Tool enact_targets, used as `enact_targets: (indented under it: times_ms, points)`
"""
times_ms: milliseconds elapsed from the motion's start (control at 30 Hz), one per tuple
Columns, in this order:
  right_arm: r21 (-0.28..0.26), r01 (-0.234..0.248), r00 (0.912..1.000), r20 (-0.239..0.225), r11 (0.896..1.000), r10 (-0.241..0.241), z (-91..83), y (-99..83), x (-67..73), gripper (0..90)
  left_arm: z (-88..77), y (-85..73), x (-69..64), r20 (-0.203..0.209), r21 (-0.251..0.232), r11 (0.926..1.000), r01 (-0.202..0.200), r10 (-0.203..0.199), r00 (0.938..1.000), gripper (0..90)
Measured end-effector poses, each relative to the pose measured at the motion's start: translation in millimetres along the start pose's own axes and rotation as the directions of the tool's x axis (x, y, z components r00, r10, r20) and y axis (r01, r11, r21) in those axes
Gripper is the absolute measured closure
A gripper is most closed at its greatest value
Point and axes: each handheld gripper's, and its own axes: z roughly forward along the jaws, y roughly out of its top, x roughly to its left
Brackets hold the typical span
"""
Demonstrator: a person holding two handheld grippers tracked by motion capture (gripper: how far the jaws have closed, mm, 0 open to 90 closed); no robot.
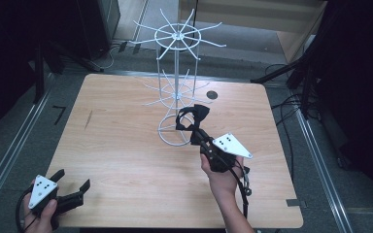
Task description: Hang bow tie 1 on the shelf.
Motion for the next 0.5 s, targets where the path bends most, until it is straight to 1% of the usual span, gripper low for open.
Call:
enact_targets:
  times_ms: [200,267,300,367,400,467,500]
  points:
    - [0.018,-0.004,1.0,-0.009,1.0,0.004,3.5,-2.7,-2.3,81.3,-0.3,-0.1,0.1,0.001,0.001,1.0,0.002,-0.002,1.0,7.2]
    - [0.017,-0.009,0.9999,-0.011,1.0,0.009,3.3,-3.2,-3.2,77.1,-0.5,-0.2,0.1,0.0,0.001,1.0,0.001,-0.001,1.0,7.2]
    - [0.017,-0.011,0.9999,-0.011,1.0,0.011,3.2,-3.2,-3.5,74.0,-0.5,-0.2,0.2,0.001,0.001,1.0,0.001,-0.001,1.0,7.2]
    - [0.007,-0.021,0.9995,-0.022,1.0,0.021,2.3,-2.6,-5.1,62.9,-0.8,-0.2,0.3,0.0,0.002,1.0,0.0,0.0,1.0,7.2]
    - [-0.002,-0.033,0.9987,-0.039,0.999,0.032,1.2,-1.6,-6.1,55.5,-0.8,-0.2,0.5,-0.001,0.0,1.0,-0.001,0.001,1.0,7.1]
    - [-0.003,-0.031,0.9976,-0.063,1.0,0.031,-0.7,0.7,-7.2,43.8,-1.0,-0.3,0.6,0.001,0.0,1.0,0.002,-0.002,1.0,7.2]
    - [-0.001,-0.023,0.9977,-0.063,1.0,0.023,-1.8,1.9,-7.5,39.2,-1.1,-0.3,0.6,0.001,0.001,1.0,0.002,-0.002,1.0,7.2]
